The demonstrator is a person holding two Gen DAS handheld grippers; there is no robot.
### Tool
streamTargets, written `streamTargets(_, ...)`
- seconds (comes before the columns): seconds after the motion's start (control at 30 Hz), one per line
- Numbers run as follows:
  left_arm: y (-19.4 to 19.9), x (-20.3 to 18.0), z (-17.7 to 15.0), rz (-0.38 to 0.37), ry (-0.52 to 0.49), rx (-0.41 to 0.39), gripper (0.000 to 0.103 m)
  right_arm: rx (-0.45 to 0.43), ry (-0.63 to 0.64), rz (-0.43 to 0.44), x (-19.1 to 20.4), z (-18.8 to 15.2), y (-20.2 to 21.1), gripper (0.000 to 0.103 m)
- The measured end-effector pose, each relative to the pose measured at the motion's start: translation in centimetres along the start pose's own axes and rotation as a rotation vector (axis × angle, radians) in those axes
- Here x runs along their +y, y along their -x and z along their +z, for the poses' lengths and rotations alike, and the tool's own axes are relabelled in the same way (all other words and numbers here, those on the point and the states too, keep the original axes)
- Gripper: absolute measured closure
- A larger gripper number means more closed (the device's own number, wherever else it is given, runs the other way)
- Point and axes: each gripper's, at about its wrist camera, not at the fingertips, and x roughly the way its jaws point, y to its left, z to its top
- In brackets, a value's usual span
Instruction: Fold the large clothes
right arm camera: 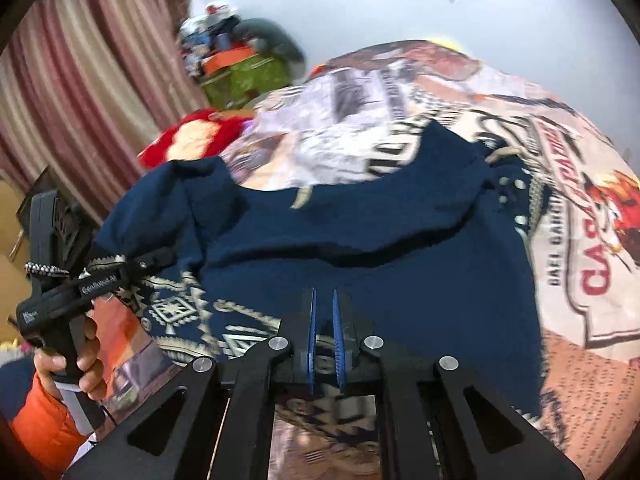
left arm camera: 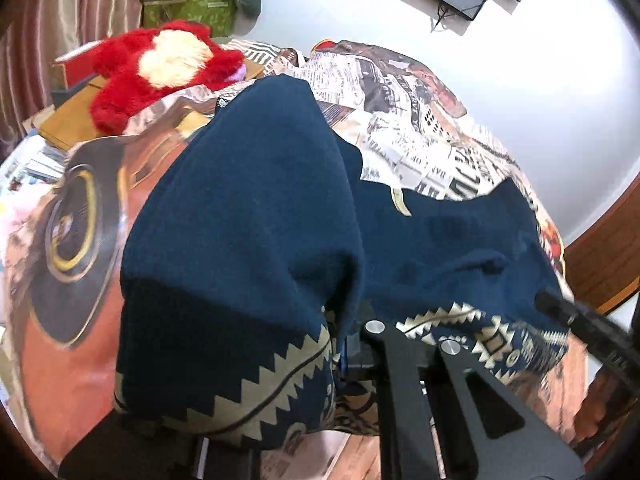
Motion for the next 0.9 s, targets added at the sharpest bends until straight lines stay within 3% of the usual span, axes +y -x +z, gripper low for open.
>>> streamTargets(0.1,0.8,-0.1,-1.6,0.027,-0.025,-0.007,0.091,0.000,0.030,0.041,2.1,0.2,0.3,0.097)
streamTargets(0.23,1.1,0.3,-2.4,0.050,-0.041,-0.012,0.091,0.090,0.044,0.067,4.3,0.6,-0.9,0.096)
streamTargets(0.37,1.5,-0.5,-2.1,0.062,-0.075,-0.036,0.091,0.130,0.075,0.020,5.3,0.1,-2.4,0.096)
streamTargets(0.53,2.0,-2.9,-1.2,0.055,-0.150,-0.083,0.091,0.291,0.093,0.004,4.9,-1.7,-6.5,0.096)
streamTargets(0.7,2.3,-6.2,0.1,0.039,-0.215,-0.127,0.092,0.325,0.119,0.011,5.0,-2.4,-8.0,0.097)
streamTargets(0.9,3.3,-12.4,0.8,0.020,-0.419,-0.209,0.093,0.327,-0.065,0.115,1.6,-1.1,-6.1,0.096)
